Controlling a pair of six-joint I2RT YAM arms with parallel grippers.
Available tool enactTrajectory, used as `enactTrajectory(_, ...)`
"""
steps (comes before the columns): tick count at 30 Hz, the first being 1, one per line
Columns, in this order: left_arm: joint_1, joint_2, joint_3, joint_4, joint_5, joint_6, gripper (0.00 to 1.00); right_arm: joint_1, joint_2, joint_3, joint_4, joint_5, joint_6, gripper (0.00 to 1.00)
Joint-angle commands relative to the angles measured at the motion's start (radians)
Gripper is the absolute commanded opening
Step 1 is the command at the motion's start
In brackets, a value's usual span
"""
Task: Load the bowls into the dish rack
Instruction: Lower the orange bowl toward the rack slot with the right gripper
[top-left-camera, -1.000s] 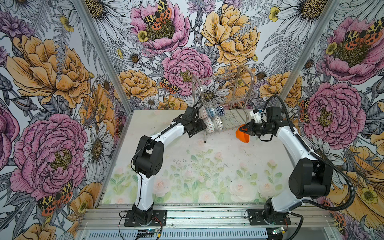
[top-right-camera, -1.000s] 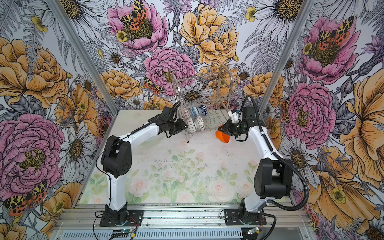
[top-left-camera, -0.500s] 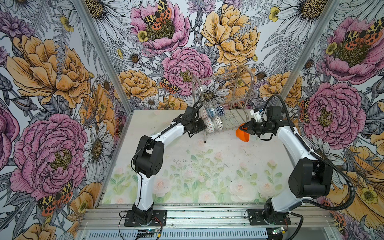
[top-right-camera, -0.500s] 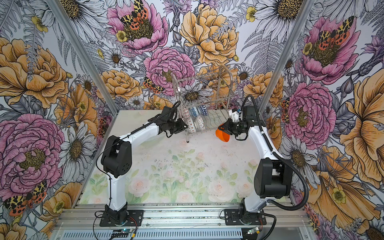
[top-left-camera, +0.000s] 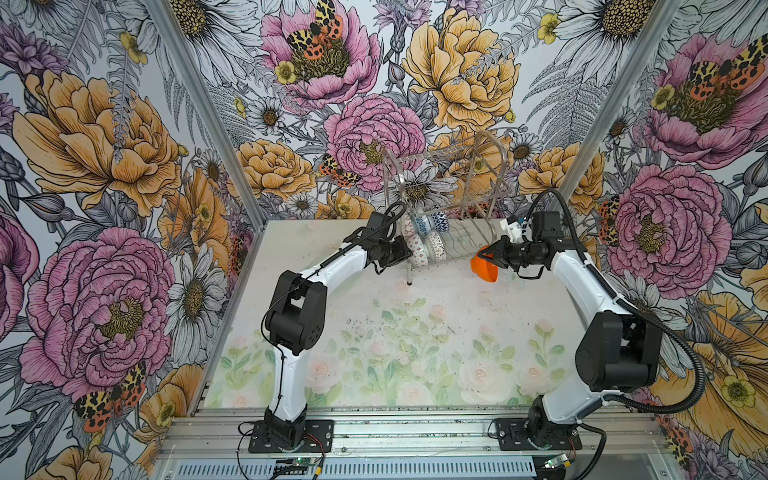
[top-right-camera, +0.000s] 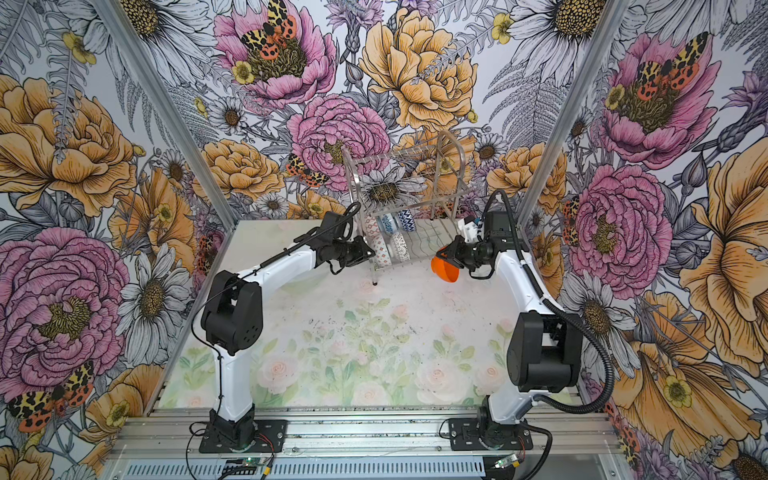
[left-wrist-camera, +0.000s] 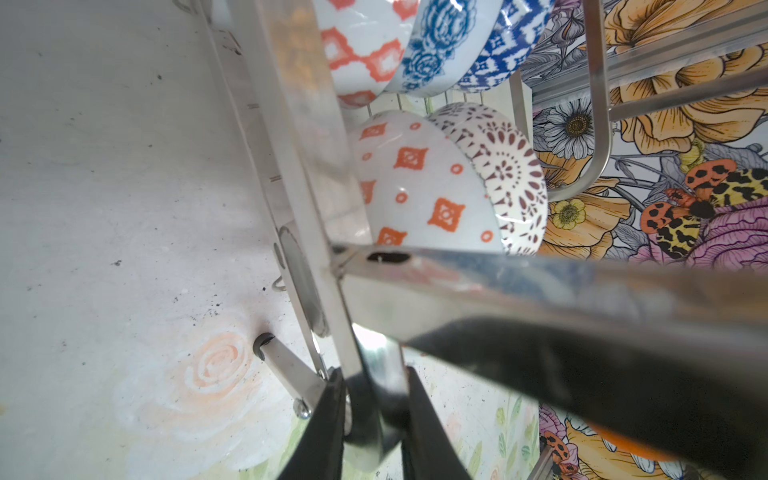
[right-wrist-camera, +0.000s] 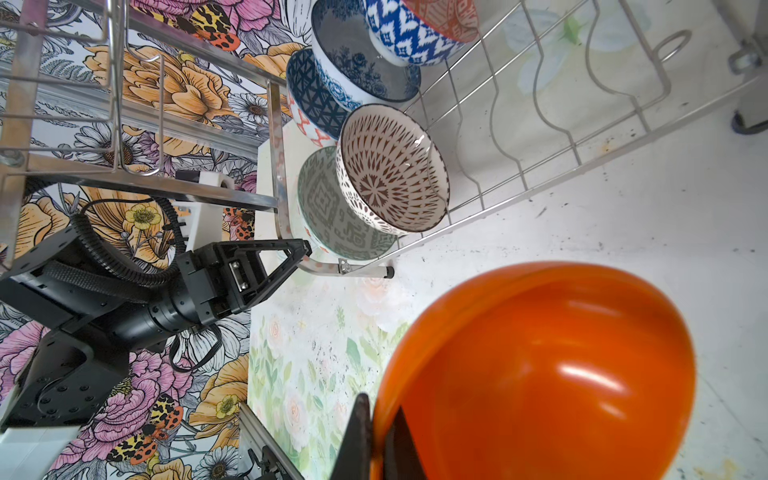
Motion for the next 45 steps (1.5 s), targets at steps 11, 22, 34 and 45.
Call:
enactTrajectory(11,0.081,-0.095,-0.147,-0.085,-0.010,0.026,0.20,0.026,0.012,0.010,0.158,-0.017,0.108,0.00)
enactTrajectory(22,0.083,-0.149,-0.193,-0.097,-0.012,0.039,0.19,0.069,-0.031,-0.103,0.345,-0.037,0.252,0.00)
enactTrajectory(34,0.102,-0.192,-0.252,-0.105,-0.025,0.042,0.28,0.126,-0.011,-0.171,0.569,-0.031,0.414,0.00)
enactTrajectory(45,0.105,-0.225,-0.241,-0.118,-0.054,0.042,0.52,0.154,0.042,-0.191,0.731,-0.042,0.517,0.00)
